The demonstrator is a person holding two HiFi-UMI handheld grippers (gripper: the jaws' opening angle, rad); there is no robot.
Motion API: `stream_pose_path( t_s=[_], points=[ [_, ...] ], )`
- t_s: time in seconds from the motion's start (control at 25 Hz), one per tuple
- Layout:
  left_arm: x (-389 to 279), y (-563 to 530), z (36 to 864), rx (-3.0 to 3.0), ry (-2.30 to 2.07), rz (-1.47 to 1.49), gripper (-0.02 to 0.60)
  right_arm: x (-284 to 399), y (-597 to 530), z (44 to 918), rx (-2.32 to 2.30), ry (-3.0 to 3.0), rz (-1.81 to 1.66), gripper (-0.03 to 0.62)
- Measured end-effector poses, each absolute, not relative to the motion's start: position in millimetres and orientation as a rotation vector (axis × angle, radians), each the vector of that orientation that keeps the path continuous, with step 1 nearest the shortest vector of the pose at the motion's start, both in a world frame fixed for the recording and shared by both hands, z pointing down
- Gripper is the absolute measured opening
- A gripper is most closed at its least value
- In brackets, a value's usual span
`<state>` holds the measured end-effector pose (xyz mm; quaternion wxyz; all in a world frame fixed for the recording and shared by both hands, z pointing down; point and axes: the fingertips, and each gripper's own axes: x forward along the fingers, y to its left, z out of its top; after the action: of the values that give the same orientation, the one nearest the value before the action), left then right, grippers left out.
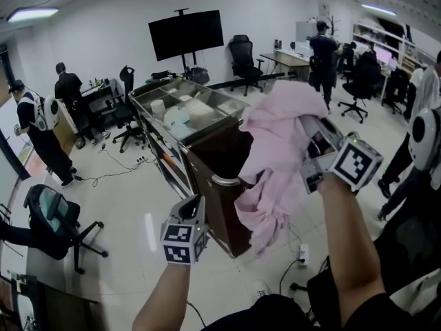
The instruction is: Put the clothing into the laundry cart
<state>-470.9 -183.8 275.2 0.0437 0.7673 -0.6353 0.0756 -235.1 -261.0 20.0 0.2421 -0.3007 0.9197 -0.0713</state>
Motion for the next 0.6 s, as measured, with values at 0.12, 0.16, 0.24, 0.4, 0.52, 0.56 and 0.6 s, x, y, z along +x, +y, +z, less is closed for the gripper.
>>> stream_pose_path(
  t_s=[0.12,0.16,0.24,0.4,0.52,0.56,0.6],
  points=[
    [-476.4,-203.3,278.8,2.322,-1.975,0.233,0.0,-251.4,-283.8,-1.7,-0.729,2.505,-0.155,0.091],
    [-478.1,-211.0,278.7,2.311,-1.989,0.231,0.0,-259.8,-294.4,-9.7,-0.7,2.512,-0.143,0.091],
    [-481.2,-226.7,275.0,2.286,-2.021,0.22,0.0,-277.9,-319.1,-22.1,-0.651,2.541,-0.119,0.091],
    [-489.4,-256.0,261.2,2.226,-2.101,0.202,0.0,-311.8,-381.9,-13.5,-0.604,2.618,-0.182,0.091],
    [-496.8,-279.5,249.6,2.199,-2.169,0.207,0.0,-338.3,-436.7,16.2,-0.623,2.689,-0.282,0.091],
    [-498.1,-287.7,246.4,2.19,-2.184,0.206,0.0,-346.0,-454.5,28.4,-0.634,2.714,-0.311,0.091],
    [-498.9,-295.4,244.3,2.179,-2.196,0.207,0.0,-353.9,-471.1,41.3,-0.644,2.74,-0.335,0.091]
  ],
)
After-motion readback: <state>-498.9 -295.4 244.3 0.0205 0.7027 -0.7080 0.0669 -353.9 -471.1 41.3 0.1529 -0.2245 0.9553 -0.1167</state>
